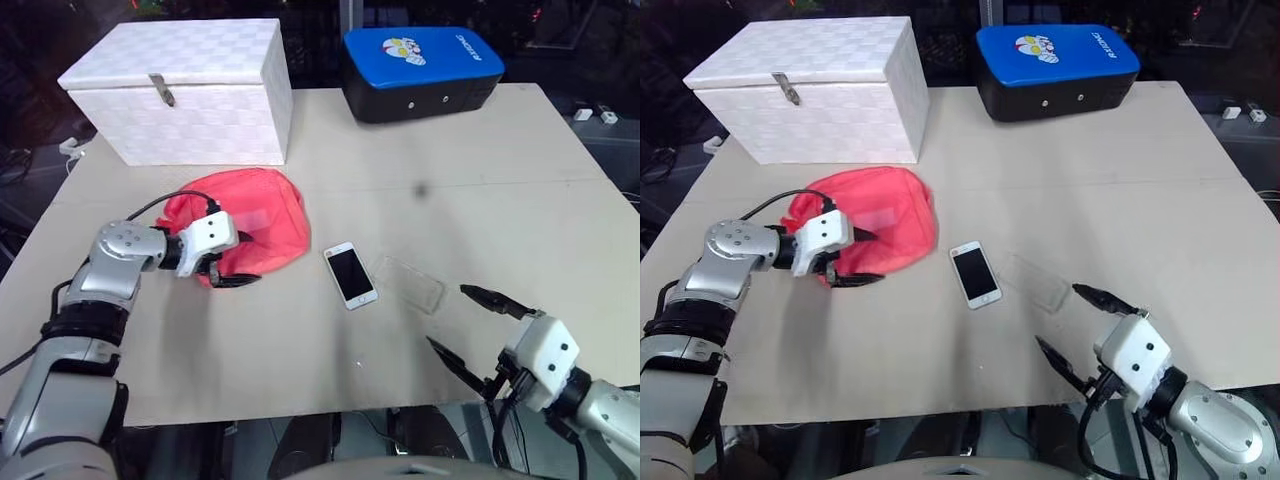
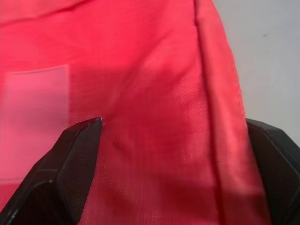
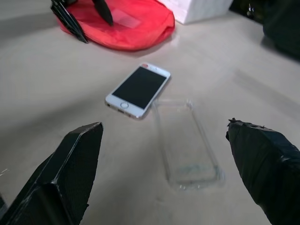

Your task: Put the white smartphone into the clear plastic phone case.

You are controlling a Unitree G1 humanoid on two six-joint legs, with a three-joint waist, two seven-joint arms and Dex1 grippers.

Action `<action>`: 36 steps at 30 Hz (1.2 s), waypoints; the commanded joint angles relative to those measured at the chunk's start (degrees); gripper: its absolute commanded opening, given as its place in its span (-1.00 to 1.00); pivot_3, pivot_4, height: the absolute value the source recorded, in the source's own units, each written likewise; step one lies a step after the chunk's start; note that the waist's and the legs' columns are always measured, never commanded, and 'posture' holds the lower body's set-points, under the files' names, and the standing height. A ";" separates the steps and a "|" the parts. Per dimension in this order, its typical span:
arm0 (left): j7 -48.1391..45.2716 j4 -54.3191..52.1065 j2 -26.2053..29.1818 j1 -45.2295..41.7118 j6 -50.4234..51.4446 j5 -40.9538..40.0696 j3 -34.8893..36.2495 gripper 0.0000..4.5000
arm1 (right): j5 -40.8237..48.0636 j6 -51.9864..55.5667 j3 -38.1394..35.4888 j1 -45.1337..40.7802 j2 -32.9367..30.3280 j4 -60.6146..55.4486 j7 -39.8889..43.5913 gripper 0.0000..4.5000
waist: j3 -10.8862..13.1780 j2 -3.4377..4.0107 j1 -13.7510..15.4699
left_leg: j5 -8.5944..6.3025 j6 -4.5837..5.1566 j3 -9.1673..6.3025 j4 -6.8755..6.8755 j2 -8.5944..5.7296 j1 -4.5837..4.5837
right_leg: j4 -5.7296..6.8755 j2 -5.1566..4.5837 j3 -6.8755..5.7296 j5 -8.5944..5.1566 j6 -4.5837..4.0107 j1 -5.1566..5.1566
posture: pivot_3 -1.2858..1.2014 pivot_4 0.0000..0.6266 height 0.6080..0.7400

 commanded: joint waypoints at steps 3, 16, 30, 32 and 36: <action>-4.67 6.31 5.01 1.33 1.49 -1.84 5.11 0.98 | 3.12 3.53 1.41 -3.90 -1.27 1.21 1.41 1.00 | 0.03 0.06 -0.64 | 0.00 0.00 0.01 -0.06 0.06 0.05 | 0.07 0.10 0.01 -0.01 -0.01 -0.03 | 0.03 -0.52 1.00; -7.53 -45.86 1.11 14.73 36.97 -22.09 8.25 0.98 | 1.20 5.72 9.52 -12.72 -0.98 6.88 1.39 1.00 | 0.08 -0.03 1.27 | -0.01 0.01 -0.15 0.09 -0.01 -0.28 | -0.09 -0.12 -0.14 0.00 -0.01 -0.10 | 0.03 -0.52 1.00; -4.38 -39.28 -20.34 -9.87 41.31 -7.67 -18.80 0.98 | -0.86 -2.44 -3.25 7.33 -1.48 -1.86 1.48 1.00 | 0.08 -0.04 0.93 | 0.05 -0.09 -0.10 0.12 -0.07 -0.19 | 0.00 0.04 -0.07 -0.02 0.02 -0.02 | 0.03 -0.52 1.00; -4.36 -35.44 -23.61 -12.26 38.64 -5.00 -21.59 0.98 | -0.29 -2.52 -6.38 12.64 -0.37 -3.19 1.35 1.00 | 0.07 -0.03 1.15 | 0.05 -0.08 -0.11 0.13 -0.06 -0.19 | 0.00 0.05 -0.08 -0.02 0.02 -0.01 | 0.03 -0.52 1.00; -3.98 -29.17 -28.08 -14.16 32.95 -0.37 -24.97 0.98 | 2.51 -1.84 -12.00 20.69 2.18 -5.40 1.55 1.00 | 0.08 -0.05 1.40 | 0.04 -0.07 -0.12 0.19 -0.15 -0.25 | -0.04 -0.03 -0.08 -0.06 0.09 0.02 | 0.03 -0.52 1.00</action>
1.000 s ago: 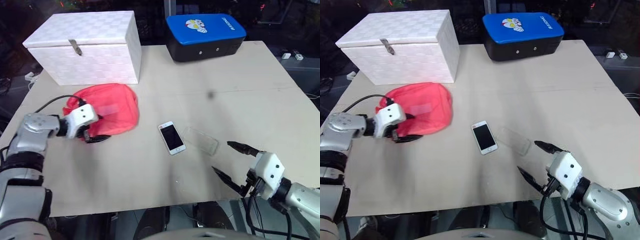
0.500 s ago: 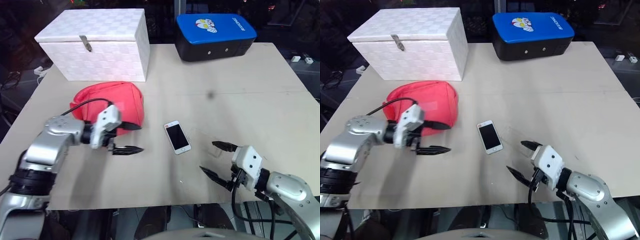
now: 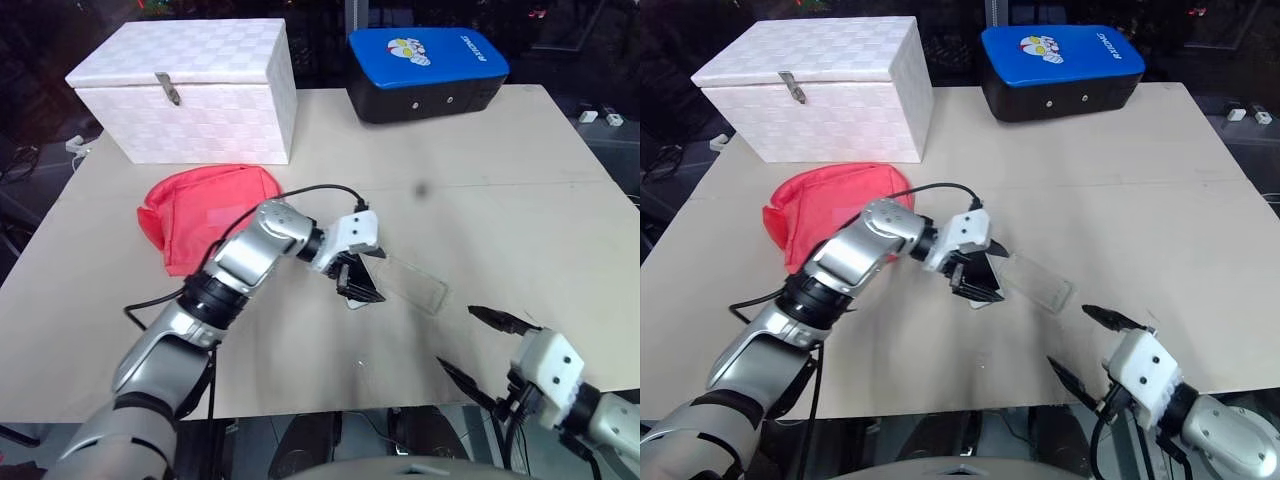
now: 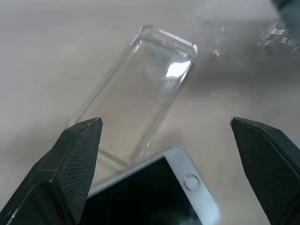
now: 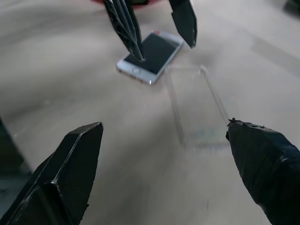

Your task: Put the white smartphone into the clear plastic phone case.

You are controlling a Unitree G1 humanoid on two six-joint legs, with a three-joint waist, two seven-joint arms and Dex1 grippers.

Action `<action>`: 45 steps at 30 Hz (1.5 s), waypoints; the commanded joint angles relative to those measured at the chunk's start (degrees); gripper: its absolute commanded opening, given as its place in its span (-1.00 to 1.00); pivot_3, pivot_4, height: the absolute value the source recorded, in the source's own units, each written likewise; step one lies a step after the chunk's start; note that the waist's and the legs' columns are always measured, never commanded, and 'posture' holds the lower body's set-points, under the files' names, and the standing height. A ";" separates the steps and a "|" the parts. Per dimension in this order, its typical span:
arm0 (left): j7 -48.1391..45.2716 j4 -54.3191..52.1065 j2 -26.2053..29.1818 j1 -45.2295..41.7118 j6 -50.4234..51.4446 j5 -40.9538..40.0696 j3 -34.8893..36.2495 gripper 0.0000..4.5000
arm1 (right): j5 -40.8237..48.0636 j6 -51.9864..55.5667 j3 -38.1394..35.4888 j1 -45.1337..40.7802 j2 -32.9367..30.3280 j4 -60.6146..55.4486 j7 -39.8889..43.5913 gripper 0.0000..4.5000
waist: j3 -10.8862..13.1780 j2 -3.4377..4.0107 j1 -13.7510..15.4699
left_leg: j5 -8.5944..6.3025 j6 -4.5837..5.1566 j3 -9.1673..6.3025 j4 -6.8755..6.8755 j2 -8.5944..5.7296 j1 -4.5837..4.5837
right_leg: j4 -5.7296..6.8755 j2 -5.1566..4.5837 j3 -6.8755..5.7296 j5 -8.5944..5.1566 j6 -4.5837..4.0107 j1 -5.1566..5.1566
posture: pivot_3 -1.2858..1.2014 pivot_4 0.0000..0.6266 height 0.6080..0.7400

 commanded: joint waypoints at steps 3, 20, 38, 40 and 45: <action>-0.16 6.73 -4.67 -1.88 -6.79 5.42 -3.31 0.76 | 3.51 -1.74 -8.10 8.73 2.92 -4.47 1.25 1.00 | 0.01 -0.01 -0.39 | -0.04 0.06 0.04 0.00 0.00 0.00 | 0.00 -0.03 0.07 0.00 0.01 0.00 | 0.03 -0.52 1.00; -3.70 0.93 -5.18 0.10 -4.98 1.17 6.08 -0.96 | 3.53 1.86 -4.04 2.92 1.92 -3.53 -1.24 1.00 | 0.06 0.01 -0.45 | -0.03 0.06 0.01 -0.05 0.06 0.01 | 0.00 0.01 0.04 -0.02 0.00 -0.04 | 0.03 -0.52 1.00; -8.82 -14.11 28.24 27.81 -7.95 -6.00 26.39 -0.96 | 4.32 12.68 9.69 -27.05 -0.95 10.39 -1.68 1.00 | 0.13 0.15 -0.28 | 0.10 -0.17 0.03 -0.15 0.08 0.02 | -0.09 -0.08 0.06 -0.01 -0.04 -0.10 | 0.03 -0.52 1.00; -7.11 -11.80 28.30 30.39 -11.67 -4.18 26.35 -0.96 | 3.13 14.16 12.90 -32.07 -0.33 12.64 -2.55 1.00 | 0.13 0.14 -0.10 | -0.02 0.04 0.02 -0.15 0.08 0.03 | -0.09 -0.08 0.05 -0.01 -0.04 -0.09 | 0.03 -0.52 1.00; -5.32 -5.14 28.09 33.14 -17.55 -2.91 27.13 -0.37 | 1.07 21.01 21.44 -45.57 4.57 19.68 -6.00 1.00 | 0.13 0.15 -0.39 | -0.04 0.06 -0.03 -0.16 0.06 0.03 | -0.06 -0.08 -0.02 -0.01 -0.05 -0.11 | 0.03 -0.52 1.00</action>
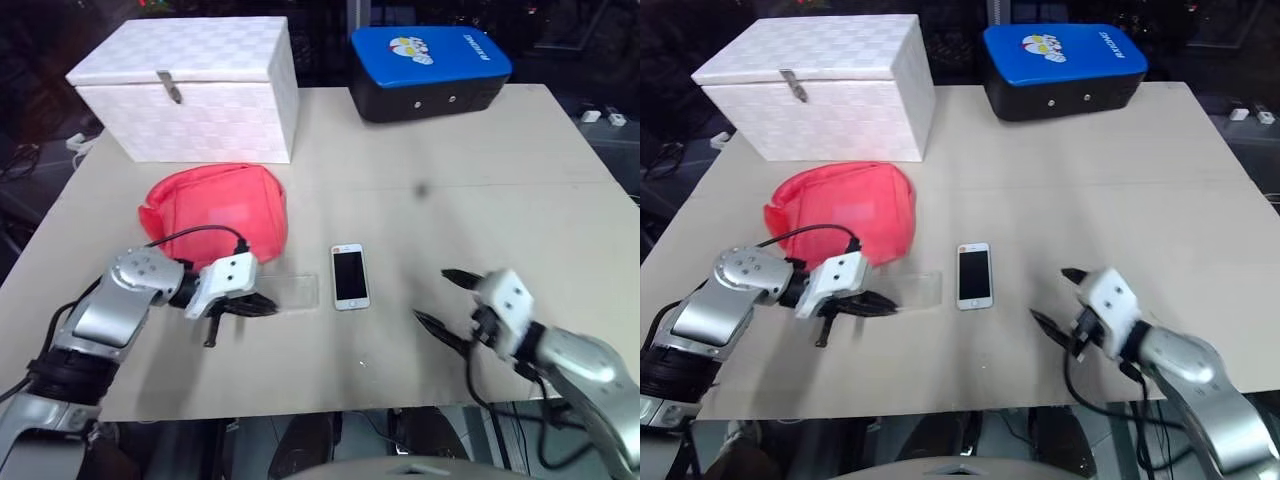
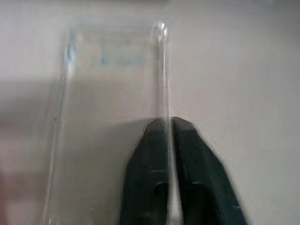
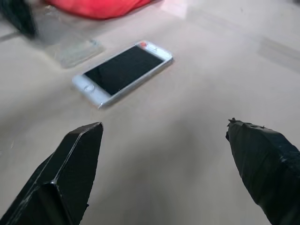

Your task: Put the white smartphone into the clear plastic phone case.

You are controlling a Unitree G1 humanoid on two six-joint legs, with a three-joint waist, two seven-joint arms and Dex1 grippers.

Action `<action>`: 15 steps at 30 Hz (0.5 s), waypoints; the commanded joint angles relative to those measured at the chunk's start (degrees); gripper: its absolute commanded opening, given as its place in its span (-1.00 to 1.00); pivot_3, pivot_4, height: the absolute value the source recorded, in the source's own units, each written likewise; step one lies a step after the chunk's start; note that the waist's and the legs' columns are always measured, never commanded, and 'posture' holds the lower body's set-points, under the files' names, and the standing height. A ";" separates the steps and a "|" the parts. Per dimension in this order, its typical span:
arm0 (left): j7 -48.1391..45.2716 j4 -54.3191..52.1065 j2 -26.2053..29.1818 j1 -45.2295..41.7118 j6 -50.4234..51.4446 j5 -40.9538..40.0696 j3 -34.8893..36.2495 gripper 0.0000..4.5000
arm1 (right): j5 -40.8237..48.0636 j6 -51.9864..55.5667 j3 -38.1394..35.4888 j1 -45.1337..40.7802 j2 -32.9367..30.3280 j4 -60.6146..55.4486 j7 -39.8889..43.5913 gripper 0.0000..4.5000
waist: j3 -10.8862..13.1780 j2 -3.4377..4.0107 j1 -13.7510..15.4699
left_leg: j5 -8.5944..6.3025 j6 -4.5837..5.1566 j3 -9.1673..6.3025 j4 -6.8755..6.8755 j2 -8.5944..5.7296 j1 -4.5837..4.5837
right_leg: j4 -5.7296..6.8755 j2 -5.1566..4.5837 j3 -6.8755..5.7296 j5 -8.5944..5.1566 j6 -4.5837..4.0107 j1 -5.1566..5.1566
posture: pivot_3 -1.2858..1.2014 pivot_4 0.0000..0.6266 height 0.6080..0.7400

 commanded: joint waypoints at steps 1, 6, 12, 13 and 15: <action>2.12 3.02 -0.08 0.39 -3.19 0.69 1.86 -0.16 | -1.20 3.94 5.12 -6.87 3.16 2.72 -1.90 1.00 | 0.00 0.02 -0.01 | 0.00 -0.01 0.00 -0.01 0.00 0.00 | 0.00 0.00 0.00 0.00 0.00 -0.01 | 0.03 -0.52 1.00; 2.64 -1.49 -1.08 1.51 1.64 -5.75 5.49 0.64 | -3.62 9.44 11.60 -16.78 9.93 7.97 -5.80 1.00 | 0.01 0.06 0.06 | 0.01 -0.02 -0.02 0.00 -0.02 -0.05 | 0.03 -0.01 -0.01 0.00 0.00 -0.06 | 0.03 -0.52 1.00; 4.27 -8.19 0.63 6.82 5.93 -10.67 11.78 0.64 | -7.70 19.18 17.16 -24.24 20.65 12.17 -14.97 1.00 | 0.02 0.03 -0.98 | 0.14 -0.24 -0.02 -0.05 -0.04 -0.10 | 0.08 -0.02 0.03 0.01 -0.01 -0.22 | 0.03 -0.52 1.00; 4.92 -8.74 0.69 7.46 6.13 -10.87 12.64 0.64 | -9.37 22.46 17.79 -25.12 21.86 11.89 -17.50 1.00 | 0.02 0.04 -1.24 | 0.14 -0.26 -0.02 -0.07 -0.04 -0.14 | 0.11 -0.02 0.04 0.01 -0.01 -0.28 | 0.03 -0.52 1.00; 6.23 -9.44 0.77 8.50 6.85 -11.09 13.98 0.64 | -10.08 29.62 17.54 -26.88 24.68 11.67 -20.33 1.00 | 0.02 0.03 -1.33 | 0.15 -0.27 -0.01 -0.08 -0.04 -0.20 | 0.14 -0.02 0.06 0.01 -0.01 -0.38 | 0.03 -0.52 1.00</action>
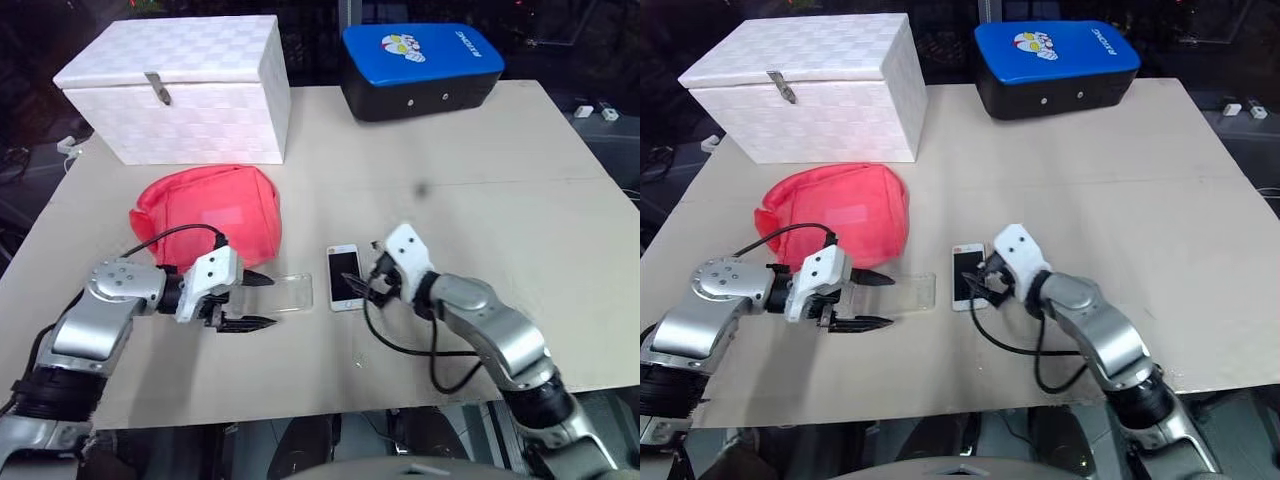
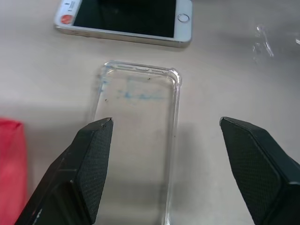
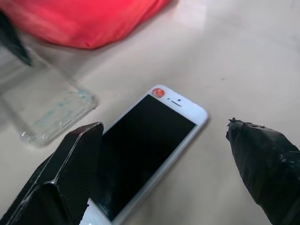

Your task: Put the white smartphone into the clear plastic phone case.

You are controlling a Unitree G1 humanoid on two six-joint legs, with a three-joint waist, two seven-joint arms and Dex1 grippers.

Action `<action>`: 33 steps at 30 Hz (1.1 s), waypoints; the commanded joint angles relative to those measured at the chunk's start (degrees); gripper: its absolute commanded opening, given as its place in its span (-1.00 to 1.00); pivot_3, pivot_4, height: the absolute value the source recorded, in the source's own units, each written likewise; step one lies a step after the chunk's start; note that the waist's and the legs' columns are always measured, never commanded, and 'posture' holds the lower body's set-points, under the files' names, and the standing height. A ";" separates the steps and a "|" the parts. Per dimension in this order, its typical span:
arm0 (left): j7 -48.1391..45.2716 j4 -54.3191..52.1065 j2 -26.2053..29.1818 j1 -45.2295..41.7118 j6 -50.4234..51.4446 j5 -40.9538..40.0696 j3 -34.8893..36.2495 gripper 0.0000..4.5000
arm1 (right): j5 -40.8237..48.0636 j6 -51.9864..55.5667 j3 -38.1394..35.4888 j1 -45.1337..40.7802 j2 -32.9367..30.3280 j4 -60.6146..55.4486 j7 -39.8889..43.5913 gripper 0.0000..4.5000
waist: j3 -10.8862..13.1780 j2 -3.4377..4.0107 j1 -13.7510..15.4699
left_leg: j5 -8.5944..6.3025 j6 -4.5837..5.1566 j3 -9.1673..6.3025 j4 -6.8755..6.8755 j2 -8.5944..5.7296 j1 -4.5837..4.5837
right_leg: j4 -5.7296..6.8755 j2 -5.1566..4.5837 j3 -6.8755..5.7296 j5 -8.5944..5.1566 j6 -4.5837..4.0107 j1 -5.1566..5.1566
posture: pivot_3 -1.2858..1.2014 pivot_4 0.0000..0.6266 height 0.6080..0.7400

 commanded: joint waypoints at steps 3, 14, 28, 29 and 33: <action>2.99 -3.48 1.04 2.06 2.25 -1.90 4.72 0.64 | -0.30 20.19 -5.94 -5.59 10.99 -0.29 -8.00 1.00 | 0.00 0.00 -0.08 | 0.00 0.00 0.01 0.02 -0.05 -0.01 | -0.02 -0.03 0.03 0.00 0.00 -0.04 | 0.03 -0.52 1.00; 2.05 -4.23 2.78 3.79 2.85 -2.47 5.49 0.64 | -1.49 33.12 -6.66 -11.97 20.89 10.76 -13.61 1.00 | -0.14 0.06 -0.18 | 0.00 0.00 0.06 -0.09 -0.09 0.03 | 0.01 -0.06 0.08 0.01 -0.01 -0.12 | 0.03 -0.52 1.00; 5.29 -11.09 3.44 7.32 6.54 -3.64 7.97 0.64 | -3.30 28.30 5.27 -9.18 20.76 18.83 -20.64 1.00 | -0.95 0.21 -0.16 | -0.16 0.26 -0.02 -0.11 -0.13 0.54 | -0.08 -0.11 -0.02 0.01 -0.01 0.46 | 0.03 -0.52 1.00; 5.47 -11.53 3.53 7.40 7.07 -3.87 8.21 0.66 | -3.04 28.71 6.68 -8.50 18.78 18.03 -20.03 0.88 | -0.96 0.21 -0.25 | -0.16 0.26 -0.02 -0.15 -0.13 0.63 | -0.08 -0.11 0.00 0.01 -0.02 0.52 | 0.03 -0.52 1.00; 6.48 -13.36 3.49 7.99 8.85 -4.73 9.07 0.67 | -1.70 31.00 5.78 -6.68 11.83 11.62 -17.09 0.29 | -0.96 0.24 -0.41 | -0.15 0.25 0.07 -0.73 -0.12 1.30 | -0.20 -0.11 0.16 -0.04 -0.08 0.89 | 0.03 -0.52 1.00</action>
